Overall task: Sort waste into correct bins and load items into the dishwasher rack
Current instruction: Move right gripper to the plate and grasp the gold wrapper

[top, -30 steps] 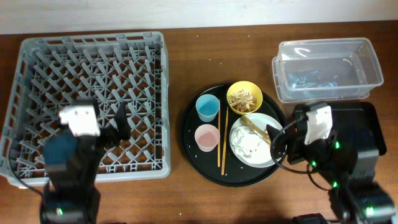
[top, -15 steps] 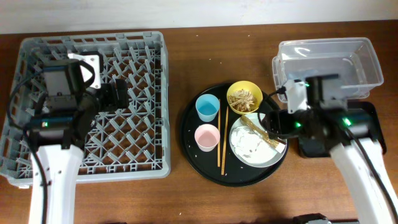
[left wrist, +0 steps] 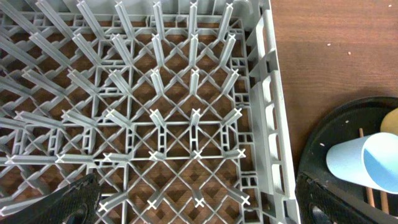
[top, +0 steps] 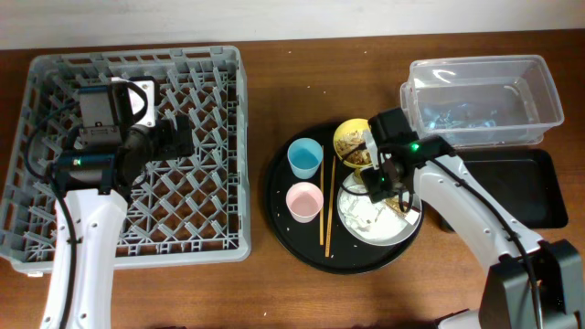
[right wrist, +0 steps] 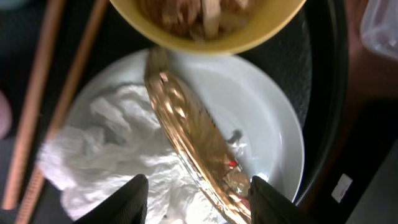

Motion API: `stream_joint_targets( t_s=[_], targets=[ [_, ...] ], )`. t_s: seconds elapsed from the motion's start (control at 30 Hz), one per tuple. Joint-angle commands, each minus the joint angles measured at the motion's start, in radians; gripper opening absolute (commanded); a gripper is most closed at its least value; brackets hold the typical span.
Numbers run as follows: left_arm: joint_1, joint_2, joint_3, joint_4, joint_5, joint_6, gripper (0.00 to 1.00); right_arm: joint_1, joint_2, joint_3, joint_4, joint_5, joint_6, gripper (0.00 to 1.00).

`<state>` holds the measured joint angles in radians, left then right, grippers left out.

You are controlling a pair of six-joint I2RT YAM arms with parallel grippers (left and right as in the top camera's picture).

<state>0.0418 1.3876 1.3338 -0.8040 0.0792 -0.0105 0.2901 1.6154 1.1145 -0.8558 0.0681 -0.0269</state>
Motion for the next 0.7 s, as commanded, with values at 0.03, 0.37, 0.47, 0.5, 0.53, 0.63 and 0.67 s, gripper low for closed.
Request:
stream_joint_targets(
  t_s=[0.03, 0.37, 0.47, 0.5, 0.53, 0.63, 0.67],
  targets=[
    [0.007, 0.005, 0.024, 0.002, 0.011, 0.016, 0.99, 0.005, 0.011, -0.077, 0.058, 0.034, 0.004, 0.54],
    [0.007, 0.005, 0.024, 0.002, 0.011, 0.016, 0.99, 0.004, 0.019, -0.182, 0.190, 0.047, 0.008, 0.51],
    [0.007, 0.005, 0.024, 0.002, 0.011, 0.016, 0.99, 0.004, 0.047, -0.183, 0.210, 0.053, 0.009, 0.49],
    [0.007, 0.005, 0.024, 0.002, 0.011, 0.016, 1.00, 0.004, 0.057, -0.183, 0.210, 0.053, 0.008, 0.49],
    [0.007, 0.005, 0.024, 0.002, 0.011, 0.016, 0.99, 0.004, 0.069, -0.183, 0.210, 0.058, 0.008, 0.49],
    [0.007, 0.005, 0.024, 0.002, 0.011, 0.016, 0.99, 0.004, 0.087, -0.182, 0.218, 0.075, 0.009, 0.31],
    [0.007, 0.005, 0.024, 0.002, 0.011, 0.016, 0.99, 0.004, 0.086, -0.179, 0.218, 0.075, 0.010, 0.25]
  ],
)
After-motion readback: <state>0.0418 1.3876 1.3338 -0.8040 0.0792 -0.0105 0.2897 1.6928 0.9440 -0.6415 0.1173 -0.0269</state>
